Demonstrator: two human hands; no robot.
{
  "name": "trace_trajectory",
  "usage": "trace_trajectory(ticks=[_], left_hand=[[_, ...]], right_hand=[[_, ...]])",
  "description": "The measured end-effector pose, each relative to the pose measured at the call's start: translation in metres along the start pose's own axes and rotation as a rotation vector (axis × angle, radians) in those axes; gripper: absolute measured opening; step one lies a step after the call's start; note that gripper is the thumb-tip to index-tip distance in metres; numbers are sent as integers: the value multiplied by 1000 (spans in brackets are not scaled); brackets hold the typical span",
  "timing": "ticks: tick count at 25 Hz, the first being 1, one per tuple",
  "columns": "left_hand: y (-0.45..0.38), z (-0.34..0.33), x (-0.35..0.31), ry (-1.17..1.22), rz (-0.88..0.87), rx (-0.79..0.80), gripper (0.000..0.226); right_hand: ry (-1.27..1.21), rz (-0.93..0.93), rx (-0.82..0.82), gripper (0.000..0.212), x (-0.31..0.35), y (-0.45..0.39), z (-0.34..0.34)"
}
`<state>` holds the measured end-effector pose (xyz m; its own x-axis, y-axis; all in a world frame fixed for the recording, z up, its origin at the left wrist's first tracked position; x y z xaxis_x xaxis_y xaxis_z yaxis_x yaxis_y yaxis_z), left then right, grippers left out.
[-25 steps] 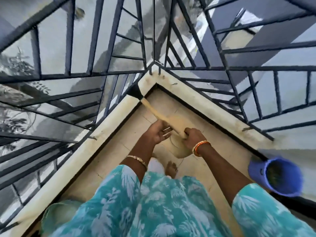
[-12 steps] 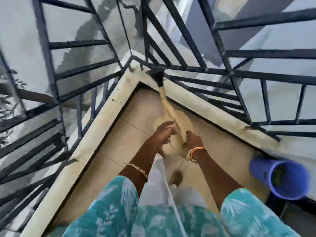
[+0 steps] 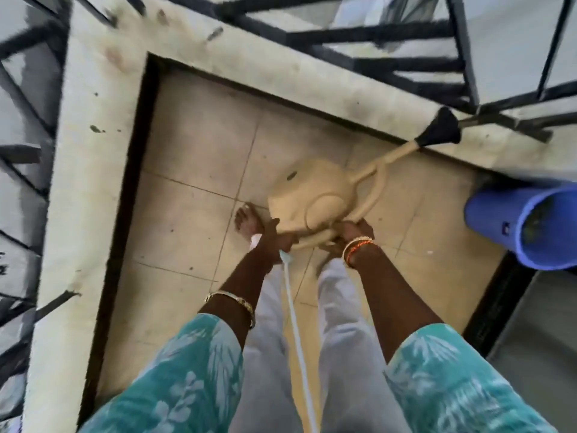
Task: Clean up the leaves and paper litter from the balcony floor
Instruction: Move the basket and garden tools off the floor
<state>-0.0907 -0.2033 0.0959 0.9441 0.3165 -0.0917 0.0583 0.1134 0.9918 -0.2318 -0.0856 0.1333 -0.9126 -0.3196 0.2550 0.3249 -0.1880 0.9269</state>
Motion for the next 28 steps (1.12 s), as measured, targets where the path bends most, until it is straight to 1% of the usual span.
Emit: trace_trajectory(ticks=[1, 2, 3, 4, 5, 6, 9, 12, 15, 16, 18, 20, 22, 25, 28], left_hand=[[17, -10, -22, 65, -31, 59, 66], [10, -19, -30, 71, -37, 52, 62], [6, -29, -45, 91, -66, 50, 59], [4, -41, -56, 85, -95, 84, 58], [1, -54, -68, 45, -125, 77, 57], [-2, -63, -80, 70, -137, 84, 57], [-12, -96, -114, -13, -181, 131, 58], [-24, -125, -133, 23, -169, 122, 59], [-31, -152, -150, -4, -182, 115, 65], [-32, -162, -156, -9, -204, 127, 67], [-34, -178, -171, -29, -251, 116, 70], [-34, -188, -182, -67, -297, 89, 71], [-32, -192, -188, -107, -336, 54, 71], [-25, -191, -193, -141, -367, -12, 73], [-24, -184, -195, -149, -379, -82, 78]], right_hand=[[-83, -29, 8, 24, 3, -9, 5], [-153, -48, -1, 22, 4, -25, 13], [-184, -62, -24, 19, 7, -38, 24], [-239, -86, -38, 14, 10, -52, 35], [-284, -103, -28, 10, 16, -63, 44], [-323, -112, 3, 8, 23, -74, 52], [-392, -111, 64, 12, 53, -102, 80], [-477, -102, 81, 11, 79, -122, 99], [-551, -78, 99, 4, 103, -135, 113], [-581, -80, 110, 7, 109, -139, 115], [-624, -91, 127, 24, 118, -146, 118], [-655, -98, 127, 36, 121, -148, 120], [-661, -102, 135, 38, 122, -149, 120], [-712, -92, 127, 35, 124, -149, 120], [-754, -107, 113, 42, 121, -147, 115]])
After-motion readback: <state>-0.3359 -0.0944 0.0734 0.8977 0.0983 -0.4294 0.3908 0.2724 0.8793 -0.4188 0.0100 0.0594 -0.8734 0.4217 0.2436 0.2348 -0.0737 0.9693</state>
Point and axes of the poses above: each hand's wrist, its own y-axis away from the middle knuckle, its own z-axis out of the back of the hand, x = y × z, the point moved 7 cm from there along -y, towards the middle knuckle, and after that the axes turned 5 degrees about -y, right-handed, at the moved point
